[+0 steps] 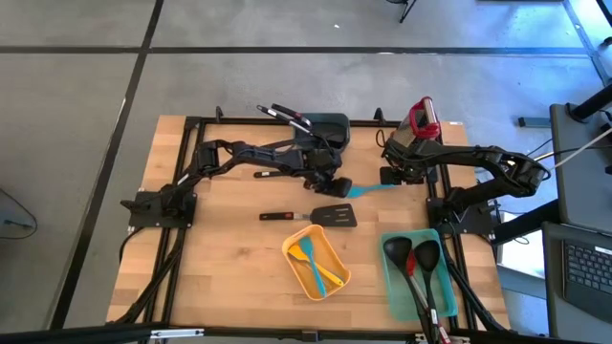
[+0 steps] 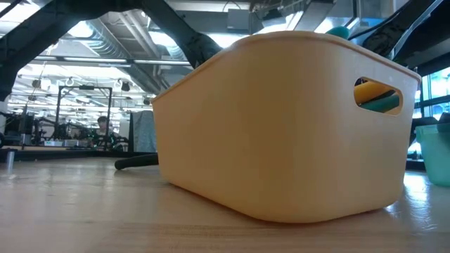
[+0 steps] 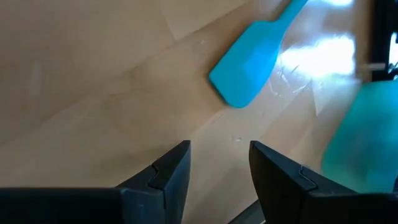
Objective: Pick & Place Kitchen Items
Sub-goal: Put the small blue spatula into the yellow bin
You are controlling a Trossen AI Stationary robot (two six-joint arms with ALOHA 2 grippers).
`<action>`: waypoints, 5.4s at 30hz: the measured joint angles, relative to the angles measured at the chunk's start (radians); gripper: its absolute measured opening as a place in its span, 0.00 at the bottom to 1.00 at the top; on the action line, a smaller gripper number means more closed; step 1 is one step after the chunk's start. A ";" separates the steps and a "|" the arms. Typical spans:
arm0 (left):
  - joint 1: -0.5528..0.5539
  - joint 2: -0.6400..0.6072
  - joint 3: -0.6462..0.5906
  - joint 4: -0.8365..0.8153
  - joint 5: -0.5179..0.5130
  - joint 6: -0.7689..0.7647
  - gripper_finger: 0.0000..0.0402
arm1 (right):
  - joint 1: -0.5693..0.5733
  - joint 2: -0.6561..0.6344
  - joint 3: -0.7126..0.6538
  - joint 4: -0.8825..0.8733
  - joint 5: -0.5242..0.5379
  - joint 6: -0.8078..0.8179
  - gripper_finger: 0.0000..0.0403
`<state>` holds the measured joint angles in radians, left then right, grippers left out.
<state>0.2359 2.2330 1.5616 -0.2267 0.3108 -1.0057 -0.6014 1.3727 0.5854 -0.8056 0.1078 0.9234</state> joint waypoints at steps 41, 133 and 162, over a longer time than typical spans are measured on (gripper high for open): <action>0.006 0.094 0.010 0.198 -0.003 -0.212 0.39 | 0.000 0.000 0.000 0.002 0.003 -0.015 0.42; 0.098 -0.313 0.100 -0.429 0.867 0.564 0.04 | 0.331 -0.331 0.566 -0.168 -0.771 -0.346 0.41; 0.001 -0.321 0.100 -0.440 0.856 0.587 0.04 | 0.791 -0.030 0.565 0.225 -0.680 -0.071 0.34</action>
<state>0.2373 1.9124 1.6615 -0.6672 1.1667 -0.4189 0.1897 1.3430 1.1503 -0.5802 -0.5720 0.8520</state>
